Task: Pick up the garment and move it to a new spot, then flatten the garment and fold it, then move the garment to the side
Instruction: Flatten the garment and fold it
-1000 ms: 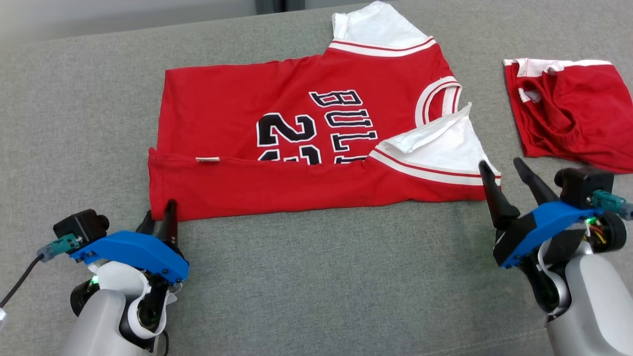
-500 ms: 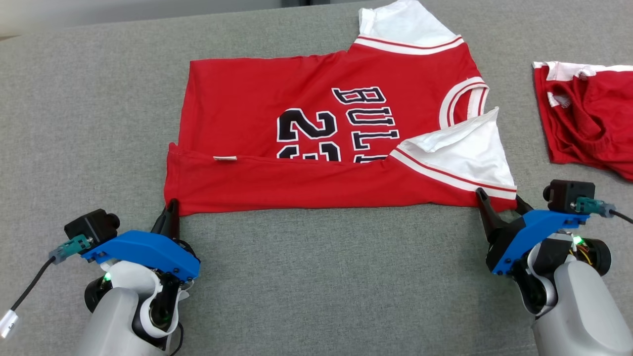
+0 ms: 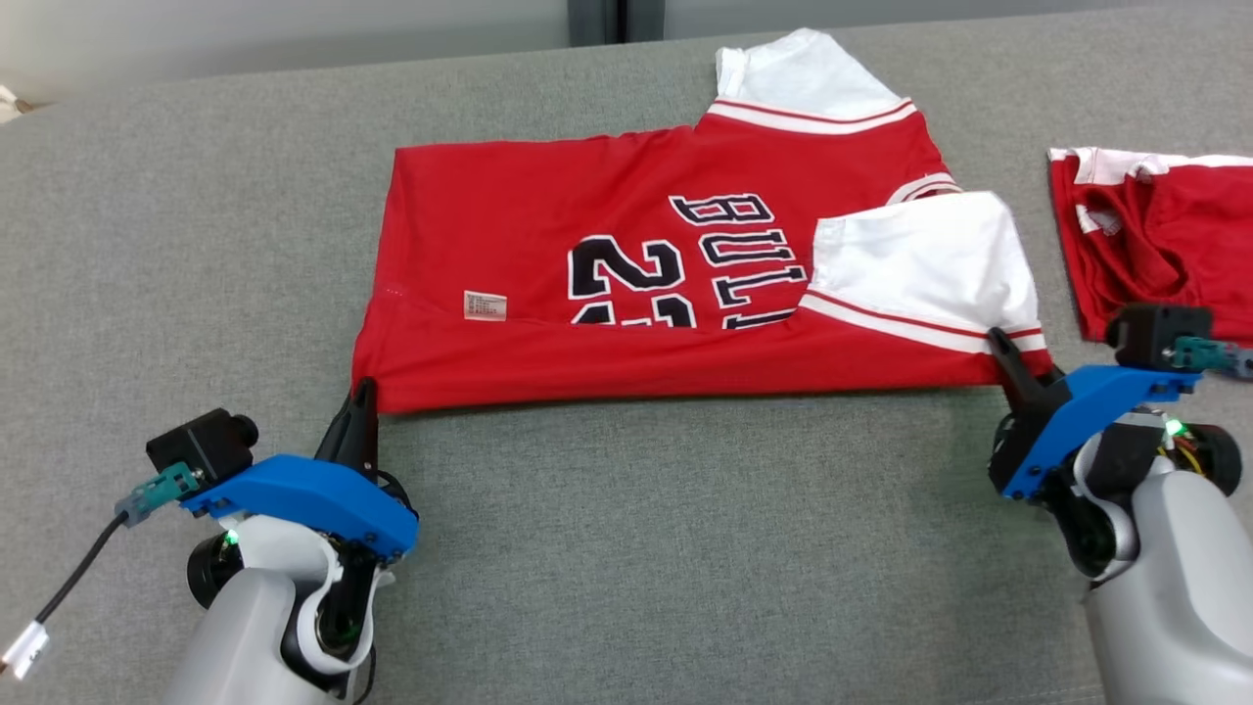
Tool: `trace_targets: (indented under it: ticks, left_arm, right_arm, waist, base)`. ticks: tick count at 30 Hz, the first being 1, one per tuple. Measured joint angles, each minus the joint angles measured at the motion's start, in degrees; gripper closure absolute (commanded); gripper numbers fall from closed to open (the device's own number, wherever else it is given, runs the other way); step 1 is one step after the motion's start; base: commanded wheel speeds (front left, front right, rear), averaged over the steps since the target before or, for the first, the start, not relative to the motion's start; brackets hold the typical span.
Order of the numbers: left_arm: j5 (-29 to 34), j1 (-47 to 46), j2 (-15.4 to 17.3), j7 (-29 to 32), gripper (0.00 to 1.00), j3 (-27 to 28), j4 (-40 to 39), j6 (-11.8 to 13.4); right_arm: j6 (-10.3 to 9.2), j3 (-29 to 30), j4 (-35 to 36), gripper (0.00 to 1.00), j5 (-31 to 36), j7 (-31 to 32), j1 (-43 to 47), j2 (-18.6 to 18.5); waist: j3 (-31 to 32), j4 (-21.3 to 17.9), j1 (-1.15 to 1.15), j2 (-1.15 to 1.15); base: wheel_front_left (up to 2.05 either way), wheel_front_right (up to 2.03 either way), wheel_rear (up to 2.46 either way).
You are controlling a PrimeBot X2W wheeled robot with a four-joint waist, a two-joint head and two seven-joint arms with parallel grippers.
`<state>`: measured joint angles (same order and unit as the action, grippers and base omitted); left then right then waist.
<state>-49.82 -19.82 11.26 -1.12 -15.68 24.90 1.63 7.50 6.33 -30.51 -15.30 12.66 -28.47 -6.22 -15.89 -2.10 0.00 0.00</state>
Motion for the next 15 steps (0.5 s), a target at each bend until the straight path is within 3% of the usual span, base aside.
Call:
trace_targets:
  ticks: [9, 15]
  left_arm:
    - [0.3, 12.2, 1.9, 1.2, 1.00, -1.6, -10.4, 1.8]
    - [0.0, 20.4, 1.1, 1.5, 1.00, -2.8, -16.1, 4.4]
  right_arm:
    - [0.01, 1.8, 15.0, 1.00, -2.2, 9.5, 11.4, -3.2]
    - [0.01, 5.6, 22.4, 1.00, -3.0, 12.0, 21.0, -1.1]
  waist:
    - [2.6, -0.1, -0.01, 0.00]
    - [3.4, 0.2, -0.01, 0.00]
  base:
    - [0.00, 0.00, 0.00]
    - [0.00, 0.00, 0.00]
